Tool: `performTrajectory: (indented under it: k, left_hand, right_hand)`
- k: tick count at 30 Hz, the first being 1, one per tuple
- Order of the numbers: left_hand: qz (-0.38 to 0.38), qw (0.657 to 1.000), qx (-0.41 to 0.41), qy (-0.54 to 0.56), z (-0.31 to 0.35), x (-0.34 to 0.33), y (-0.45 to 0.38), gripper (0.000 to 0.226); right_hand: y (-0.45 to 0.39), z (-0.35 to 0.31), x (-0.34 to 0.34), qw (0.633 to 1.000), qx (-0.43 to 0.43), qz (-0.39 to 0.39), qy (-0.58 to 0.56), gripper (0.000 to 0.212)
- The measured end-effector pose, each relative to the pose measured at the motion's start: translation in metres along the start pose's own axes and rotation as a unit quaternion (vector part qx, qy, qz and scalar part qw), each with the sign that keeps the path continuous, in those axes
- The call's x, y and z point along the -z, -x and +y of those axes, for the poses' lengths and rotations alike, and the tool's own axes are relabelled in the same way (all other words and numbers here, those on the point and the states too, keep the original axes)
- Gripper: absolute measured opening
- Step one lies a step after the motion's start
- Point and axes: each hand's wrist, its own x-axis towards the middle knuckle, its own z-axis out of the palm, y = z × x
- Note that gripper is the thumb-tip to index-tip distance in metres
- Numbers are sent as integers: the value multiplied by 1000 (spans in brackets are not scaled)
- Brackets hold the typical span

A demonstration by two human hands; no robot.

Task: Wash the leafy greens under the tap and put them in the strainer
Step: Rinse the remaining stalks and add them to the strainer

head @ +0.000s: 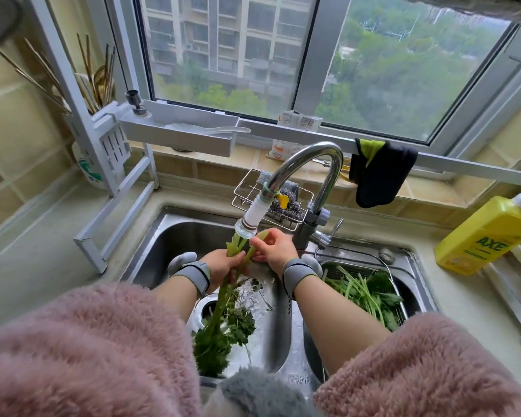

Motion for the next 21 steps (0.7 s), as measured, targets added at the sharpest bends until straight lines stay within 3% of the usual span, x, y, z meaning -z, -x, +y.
performTrajectory:
  k: [6,9,15,19,21]
  left_hand:
    - [-1,999,34,-37,-3,13,6,20]
    - [9,998,40,-52,-8,20,3,20]
    - [-15,997,20,-69,-4,9,6,19]
    - [2,998,10,-64,-4,7,3,22]
    - [29,998,-8,-51,-4,8,1,28]
  right_hand:
    - [3,-2,-5,999,-6,-42,5,3]
    - [2,-3,-9,998,-26,-54,-29,24]
    - [-2,-7,-9,999,-19,11,37,34]
    - [-2,-6,-7,1000,-20,0,-20,8]
    - [-5,-5,-6,999,-16,-2,-41,13]
